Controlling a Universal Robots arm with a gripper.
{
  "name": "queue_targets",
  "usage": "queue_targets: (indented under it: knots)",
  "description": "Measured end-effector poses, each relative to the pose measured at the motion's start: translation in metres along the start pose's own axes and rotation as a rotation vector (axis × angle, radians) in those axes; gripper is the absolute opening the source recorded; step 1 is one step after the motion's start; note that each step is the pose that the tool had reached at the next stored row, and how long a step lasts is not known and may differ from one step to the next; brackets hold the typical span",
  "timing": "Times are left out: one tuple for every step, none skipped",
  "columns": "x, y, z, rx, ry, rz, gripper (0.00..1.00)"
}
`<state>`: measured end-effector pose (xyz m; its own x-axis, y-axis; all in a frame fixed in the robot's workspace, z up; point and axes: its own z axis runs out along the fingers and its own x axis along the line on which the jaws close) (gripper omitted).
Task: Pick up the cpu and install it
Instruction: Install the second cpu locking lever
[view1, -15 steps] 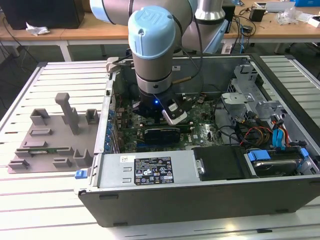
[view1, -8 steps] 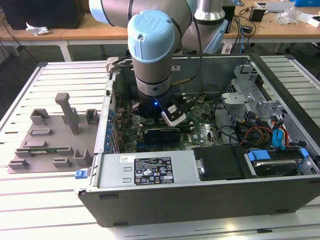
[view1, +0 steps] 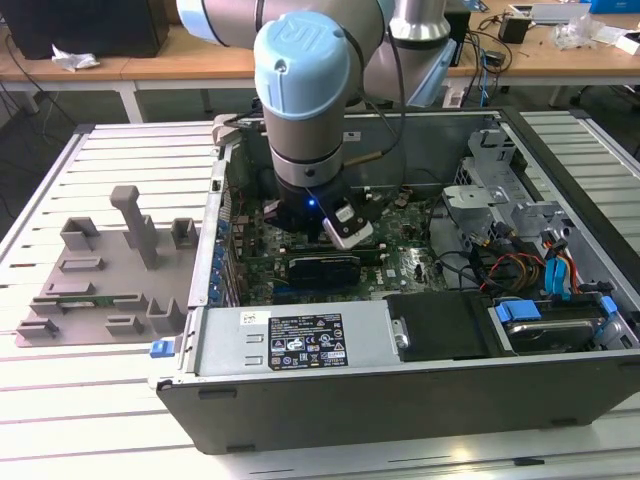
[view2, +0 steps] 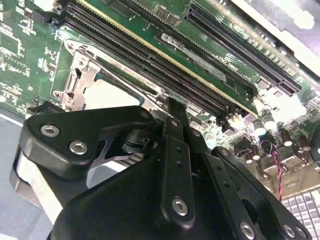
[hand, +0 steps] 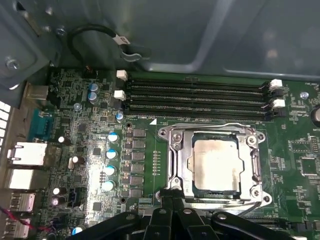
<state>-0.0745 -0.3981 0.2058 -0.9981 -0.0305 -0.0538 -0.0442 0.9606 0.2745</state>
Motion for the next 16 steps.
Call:
queue_targets:
  knots:
    - [-0.0003,0.0014,-0.0053,0.0003,0.0002,0.000,0.11]
    - [-0.0006,0.0025,-0.0088,0.0001,0.0001,0.000,0.11]
    - [-0.0008,0.0034,-0.0118,0.0001,0.0000,0.000,0.11]
    - [-0.0010,0.0042,-0.0148,0.0001,0.0000,0.000,0.11]
    - [-0.0012,0.0053,-0.0186,0.0002,0.0000,0.000,0.11]
    - [-0.0014,0.0062,-0.0217,0.0004,0.0000,0.000,0.11]
    - [-0.0016,0.0071,-0.0250,0.0006,0.0000,0.000,0.11]
    - [-0.0018,0.0079,-0.0276,0.0007,0.0001,0.000,0.11]
    - [-0.0020,0.0088,-0.0308,0.0009,0.0001,0.000,0.11]
    - [-0.0021,0.0095,-0.0331,0.0011,0.0001,0.000,0.11]
    - [-0.0023,0.0104,-0.0366,0.0013,0.0001,0.000,0.11]
    - [-0.0024,0.0110,-0.0385,0.0014,0.0001,0.000,0.11]
    - [-0.0026,0.0115,-0.0403,0.0014,0.0001,0.000,0.11]
    - [-0.0029,0.0117,-0.0410,0.0017,0.0002,0.000,0.11]
    - [-0.0032,0.0118,-0.0415,0.0020,0.0002,0.000,0.11]
    - [-0.0037,0.0121,-0.0425,0.0028,0.0002,0.000,0.11]
